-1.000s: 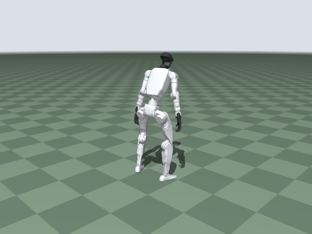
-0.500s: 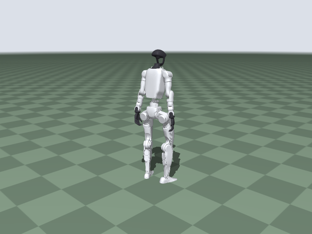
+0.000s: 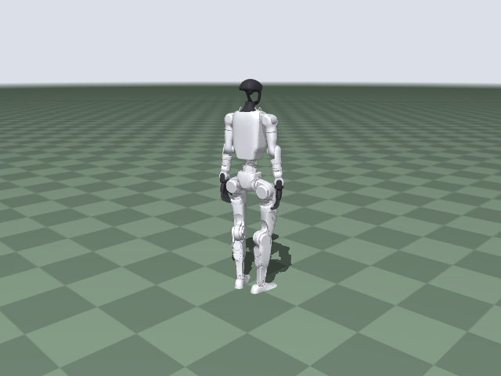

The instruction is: Upper body actions

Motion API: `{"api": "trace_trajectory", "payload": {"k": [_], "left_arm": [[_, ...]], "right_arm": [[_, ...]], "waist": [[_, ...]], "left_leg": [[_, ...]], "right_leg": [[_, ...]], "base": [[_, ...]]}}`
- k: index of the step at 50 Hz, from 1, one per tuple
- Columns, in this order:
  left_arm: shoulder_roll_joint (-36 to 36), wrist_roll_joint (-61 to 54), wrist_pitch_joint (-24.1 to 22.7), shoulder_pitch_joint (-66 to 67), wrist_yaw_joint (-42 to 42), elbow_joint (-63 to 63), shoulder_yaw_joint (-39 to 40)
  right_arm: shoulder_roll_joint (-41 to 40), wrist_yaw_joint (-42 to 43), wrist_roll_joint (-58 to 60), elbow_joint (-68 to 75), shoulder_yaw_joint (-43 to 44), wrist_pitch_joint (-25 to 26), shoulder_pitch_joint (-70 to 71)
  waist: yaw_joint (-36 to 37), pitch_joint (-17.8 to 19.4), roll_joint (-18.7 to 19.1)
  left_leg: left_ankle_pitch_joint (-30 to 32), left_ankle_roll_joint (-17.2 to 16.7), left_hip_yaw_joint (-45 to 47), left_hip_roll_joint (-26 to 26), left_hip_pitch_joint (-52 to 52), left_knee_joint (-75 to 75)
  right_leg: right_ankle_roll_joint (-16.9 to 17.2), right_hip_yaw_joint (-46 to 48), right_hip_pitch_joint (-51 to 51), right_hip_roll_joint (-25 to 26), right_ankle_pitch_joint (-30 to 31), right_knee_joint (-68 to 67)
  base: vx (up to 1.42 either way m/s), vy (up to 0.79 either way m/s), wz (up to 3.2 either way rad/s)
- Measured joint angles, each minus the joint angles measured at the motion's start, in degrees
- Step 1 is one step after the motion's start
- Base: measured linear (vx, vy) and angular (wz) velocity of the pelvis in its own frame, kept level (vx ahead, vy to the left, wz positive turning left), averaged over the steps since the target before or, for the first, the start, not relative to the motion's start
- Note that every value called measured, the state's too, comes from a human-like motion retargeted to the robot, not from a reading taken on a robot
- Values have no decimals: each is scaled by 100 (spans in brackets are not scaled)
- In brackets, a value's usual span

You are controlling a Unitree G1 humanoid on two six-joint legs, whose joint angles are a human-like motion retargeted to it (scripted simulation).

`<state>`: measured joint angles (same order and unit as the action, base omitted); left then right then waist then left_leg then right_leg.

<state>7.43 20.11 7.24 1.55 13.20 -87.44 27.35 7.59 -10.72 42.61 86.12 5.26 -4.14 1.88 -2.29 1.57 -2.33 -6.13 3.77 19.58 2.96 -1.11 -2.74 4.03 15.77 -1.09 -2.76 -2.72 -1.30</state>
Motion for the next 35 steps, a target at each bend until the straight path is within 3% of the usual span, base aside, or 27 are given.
{"api": "trace_trajectory", "payload": {"k": [13, 18, 24, 32, 33, 35], "left_arm": [[176, 0, 20, -157, -36, -328, -86], [346, 86, 77, -236, 91, -304, -128], [474, 127, 168, -277, -11, -209, -111], [503, -229, 119, -528, -18, -67, 5], [511, -262, 112, -562, -31, -46, -3], [573, -311, 147, -730, -76, 11, -16]], "right_arm": [[187, 281, 479, -339, -187, -128, 116], [261, 619, 506, -415, -291, -180, 321], [410, 732, 358, -378, -117, -179, 200], [591, 1546, 204, 1, 117, -49, 300], [594, 1600, 193, -15, 131, -37, 327], [562, 1679, 152, -87, 171, -37, 478]], "waist": [[-172, 253, 73], [-77, 593, 101], [-118, 698, 115], [-69, 933, 89], [-86, 987, 21], [-117, 1137, -139]], "left_leg": [[105, 61, -7, -116, 101, 91], [145, -5, 361, -331, 119, 126], [234, -128, 335, -483, 216, 101], [215, -394, 247, -738, 491, -236], [192, -429, 246, -719, 556, -329], [66, -569, 193, -788, 868, -754]], "right_leg": [[78, -66, 430, 25, -38, -626], [114, -342, 823, 145, -83, -1197], [-134, 490, 800, -452, 433, -965], [173, 99, 816, -1121, 1380, -488], [485, 15, 807, -1213, 1522, -419], [797, -234, 888, -1297, 1416, -419]], "base": [[-5, 0, -9], [-19, -6, -69], [-9, -13, 0], [-8, -26, 15], [-20, -44, 18], [-30, -46, 36]]}}
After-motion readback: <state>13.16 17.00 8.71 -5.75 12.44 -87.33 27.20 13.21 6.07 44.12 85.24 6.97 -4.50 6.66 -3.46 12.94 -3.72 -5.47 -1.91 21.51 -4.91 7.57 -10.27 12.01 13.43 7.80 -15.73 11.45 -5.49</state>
